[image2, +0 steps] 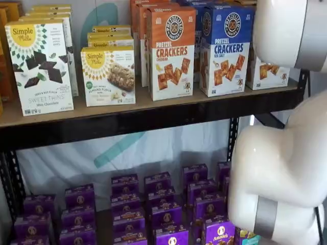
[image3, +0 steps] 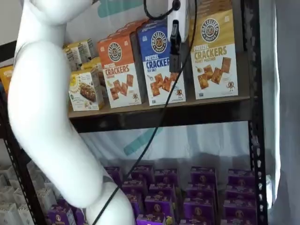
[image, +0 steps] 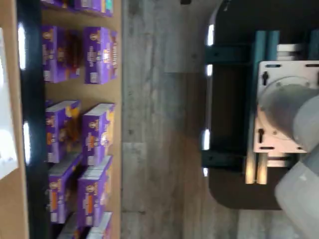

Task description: Retrieve the yellow and white box located on the top shelf, the sixth one from the left

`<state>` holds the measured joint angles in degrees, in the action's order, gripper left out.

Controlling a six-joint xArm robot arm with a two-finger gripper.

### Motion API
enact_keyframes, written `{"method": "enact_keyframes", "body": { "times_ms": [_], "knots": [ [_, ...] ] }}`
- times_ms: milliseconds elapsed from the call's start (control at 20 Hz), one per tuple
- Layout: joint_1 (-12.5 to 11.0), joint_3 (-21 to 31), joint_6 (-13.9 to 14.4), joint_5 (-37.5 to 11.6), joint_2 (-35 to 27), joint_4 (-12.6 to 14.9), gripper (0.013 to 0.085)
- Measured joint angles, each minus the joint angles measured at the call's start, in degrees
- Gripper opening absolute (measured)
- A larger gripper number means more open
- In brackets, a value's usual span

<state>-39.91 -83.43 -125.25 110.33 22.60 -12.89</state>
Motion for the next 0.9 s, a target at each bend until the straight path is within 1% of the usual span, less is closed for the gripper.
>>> {"method": "enact_keyframes", "body": {
  "times_ms": [200,500,650,750,900],
  "knots": [
    [-2.25,1.59,-1.06,-3.36,1.36,-3.56,0.085],
    [-5.15,0.51,-2.1,-5.98,0.97,-8.56,0.085],
    [-5.81,-1.32,-2.24,-6.44,-0.04,-9.68,0.085],
    [-6.35,-3.16,-2.1,-5.85,-1.19,-10.67,0.085],
    [-7.81,-7.11,-1.34,-3.58,-3.76,-13.65,0.085]
  ]
}}
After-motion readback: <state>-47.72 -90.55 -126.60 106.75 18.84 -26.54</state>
